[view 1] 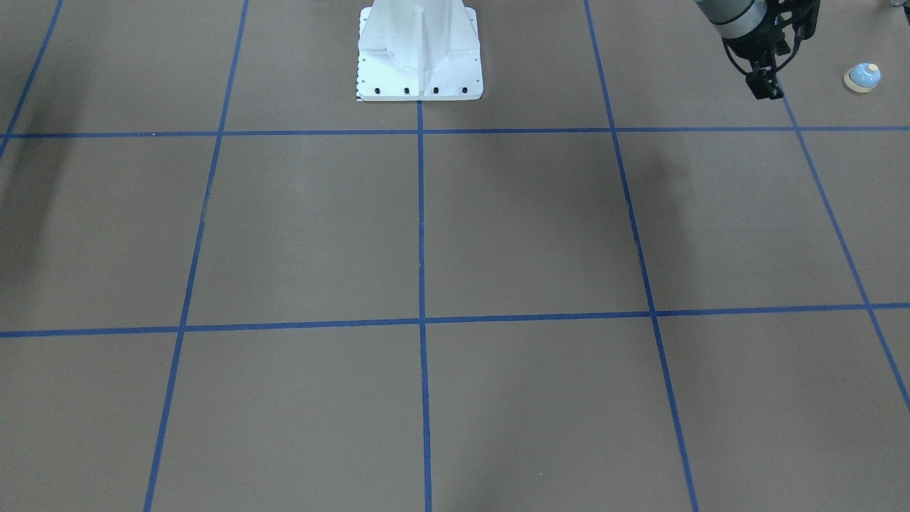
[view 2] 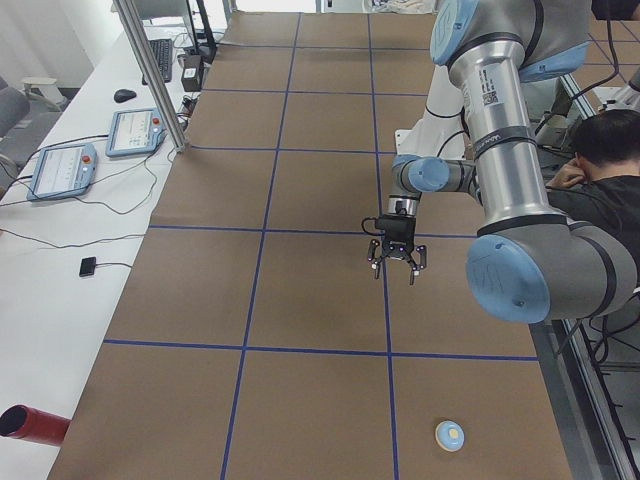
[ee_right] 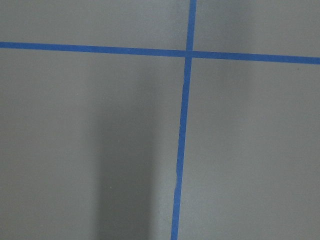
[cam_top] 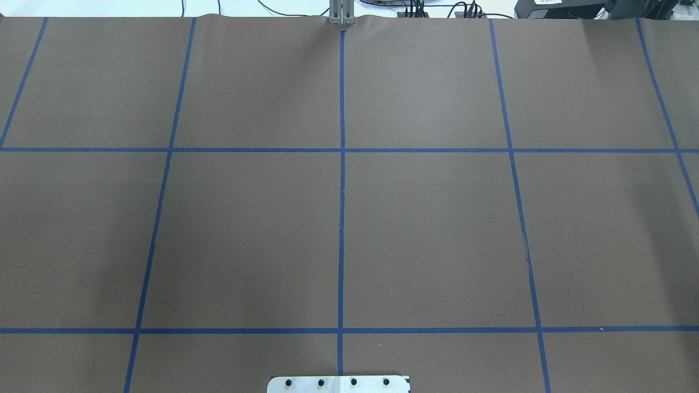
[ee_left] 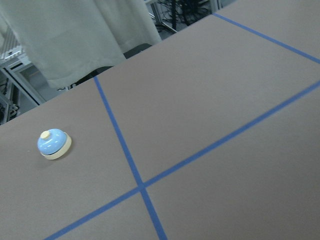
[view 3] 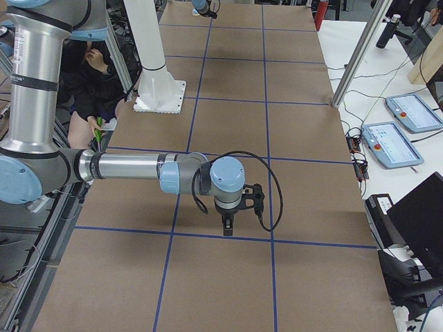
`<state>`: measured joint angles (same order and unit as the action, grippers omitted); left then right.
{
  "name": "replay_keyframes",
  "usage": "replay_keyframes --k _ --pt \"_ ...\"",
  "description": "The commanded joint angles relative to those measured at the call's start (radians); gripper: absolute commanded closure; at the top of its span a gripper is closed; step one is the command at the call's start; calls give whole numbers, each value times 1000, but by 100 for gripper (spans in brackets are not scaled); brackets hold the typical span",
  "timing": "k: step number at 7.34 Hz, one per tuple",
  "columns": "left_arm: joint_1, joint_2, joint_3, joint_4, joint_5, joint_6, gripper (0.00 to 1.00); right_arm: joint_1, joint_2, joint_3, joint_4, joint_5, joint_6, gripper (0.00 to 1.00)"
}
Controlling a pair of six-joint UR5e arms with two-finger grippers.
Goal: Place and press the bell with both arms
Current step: 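Grasp the light-blue bell with the left gripper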
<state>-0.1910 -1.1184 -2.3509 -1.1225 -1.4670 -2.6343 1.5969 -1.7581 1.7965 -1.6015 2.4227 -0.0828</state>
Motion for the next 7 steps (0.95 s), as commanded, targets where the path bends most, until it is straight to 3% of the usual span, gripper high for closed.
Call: replay_keyframes --k 1,4,7 --pt "105 35 124 -29 1 -259 0 0 0 3 0 1 0 0" --pt "227 210 202 -213 -4 -470 0 0 3 1 2 1 0 0" --pt "315 223 402 -411 -9 -552 0 0 5 9 0 4 0 0"
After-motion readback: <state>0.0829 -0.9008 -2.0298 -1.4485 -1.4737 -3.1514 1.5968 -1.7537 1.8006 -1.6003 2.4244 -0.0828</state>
